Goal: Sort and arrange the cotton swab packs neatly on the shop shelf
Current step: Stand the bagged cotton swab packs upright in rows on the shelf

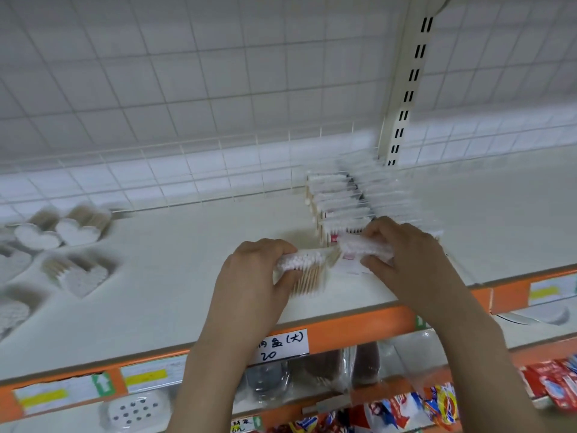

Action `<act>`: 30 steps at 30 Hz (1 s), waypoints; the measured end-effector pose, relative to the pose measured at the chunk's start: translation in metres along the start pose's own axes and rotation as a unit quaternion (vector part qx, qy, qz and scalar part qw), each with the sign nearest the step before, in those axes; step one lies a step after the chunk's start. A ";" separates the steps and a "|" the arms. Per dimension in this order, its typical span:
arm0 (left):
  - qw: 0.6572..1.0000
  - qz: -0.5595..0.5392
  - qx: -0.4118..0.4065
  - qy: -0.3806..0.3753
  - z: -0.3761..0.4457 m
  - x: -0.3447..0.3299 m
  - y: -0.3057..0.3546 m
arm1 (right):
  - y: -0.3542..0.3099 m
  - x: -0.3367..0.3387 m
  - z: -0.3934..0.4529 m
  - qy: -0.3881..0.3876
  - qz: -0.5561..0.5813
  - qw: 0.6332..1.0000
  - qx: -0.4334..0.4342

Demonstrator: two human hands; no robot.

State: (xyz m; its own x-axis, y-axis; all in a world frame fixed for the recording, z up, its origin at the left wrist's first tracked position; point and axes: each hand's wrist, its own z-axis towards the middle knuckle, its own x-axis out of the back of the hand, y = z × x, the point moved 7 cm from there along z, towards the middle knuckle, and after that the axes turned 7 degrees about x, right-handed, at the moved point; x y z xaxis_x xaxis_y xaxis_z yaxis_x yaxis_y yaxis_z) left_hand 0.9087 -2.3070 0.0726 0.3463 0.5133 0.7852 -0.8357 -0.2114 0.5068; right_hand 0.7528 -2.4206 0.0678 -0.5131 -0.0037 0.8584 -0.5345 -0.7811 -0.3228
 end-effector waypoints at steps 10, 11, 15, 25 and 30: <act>1.000 0.016 0.007 -0.003 0.001 -0.012 0.003 | 0.007 -0.011 0.024 -0.039 -0.054 0.996 0.062; 1.000 0.017 0.006 -0.002 0.001 -0.012 0.003 | 0.007 -0.012 0.026 -0.039 -0.054 0.996 0.061; 1.000 0.020 0.007 0.005 0.002 -0.011 0.001 | 0.007 -0.013 0.028 -0.034 -0.028 0.997 0.064; 1.000 0.028 0.002 0.010 0.013 -0.011 0.001 | 0.009 -0.006 0.032 -0.058 0.012 0.996 0.071; 0.999 0.045 0.009 0.026 0.026 0.001 -0.005 | 0.010 0.016 0.038 -0.018 0.033 0.998 0.057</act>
State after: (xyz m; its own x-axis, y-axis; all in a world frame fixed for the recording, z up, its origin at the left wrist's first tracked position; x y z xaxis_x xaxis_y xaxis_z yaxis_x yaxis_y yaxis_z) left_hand 0.9244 -2.3272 0.0807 0.2484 0.5336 0.8084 -0.8545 -0.2724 0.4423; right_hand 0.7650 -2.4523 0.0941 -0.5201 -0.0785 0.8505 -0.4182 -0.8448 -0.3338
